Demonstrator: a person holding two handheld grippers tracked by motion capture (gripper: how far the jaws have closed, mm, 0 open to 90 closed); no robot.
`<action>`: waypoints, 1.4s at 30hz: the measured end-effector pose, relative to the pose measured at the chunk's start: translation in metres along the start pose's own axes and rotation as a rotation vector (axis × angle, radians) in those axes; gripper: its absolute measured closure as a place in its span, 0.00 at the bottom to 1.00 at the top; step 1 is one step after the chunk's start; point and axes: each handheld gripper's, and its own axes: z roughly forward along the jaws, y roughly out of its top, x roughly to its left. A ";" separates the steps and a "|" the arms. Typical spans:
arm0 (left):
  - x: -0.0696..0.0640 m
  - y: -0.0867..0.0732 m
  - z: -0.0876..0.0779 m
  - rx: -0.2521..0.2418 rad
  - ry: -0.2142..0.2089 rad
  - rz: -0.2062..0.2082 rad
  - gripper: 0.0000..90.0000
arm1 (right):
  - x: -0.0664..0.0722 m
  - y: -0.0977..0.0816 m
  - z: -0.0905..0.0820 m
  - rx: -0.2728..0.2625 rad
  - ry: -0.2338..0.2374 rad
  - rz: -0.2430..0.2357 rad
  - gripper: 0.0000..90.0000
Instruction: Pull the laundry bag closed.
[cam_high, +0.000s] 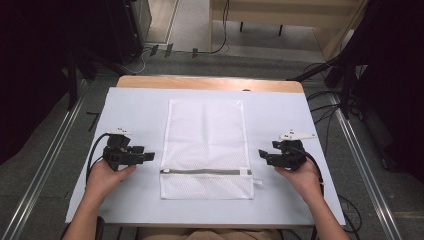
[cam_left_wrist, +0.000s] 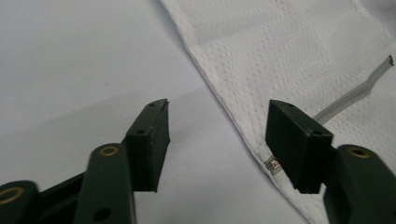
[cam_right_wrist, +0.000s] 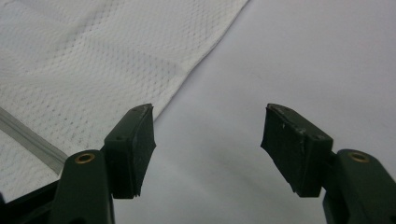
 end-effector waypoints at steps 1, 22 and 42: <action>0.000 0.000 0.000 0.000 0.000 0.000 0.49 | 0.000 0.000 0.000 -0.001 0.001 0.001 0.41; -0.002 -0.002 -0.006 -0.013 -0.028 0.002 0.43 | 0.040 0.011 -0.003 0.025 0.104 -0.065 0.57; -0.002 -0.003 -0.007 -0.010 -0.025 0.012 0.43 | 0.084 0.024 0.011 0.055 0.202 -0.135 0.62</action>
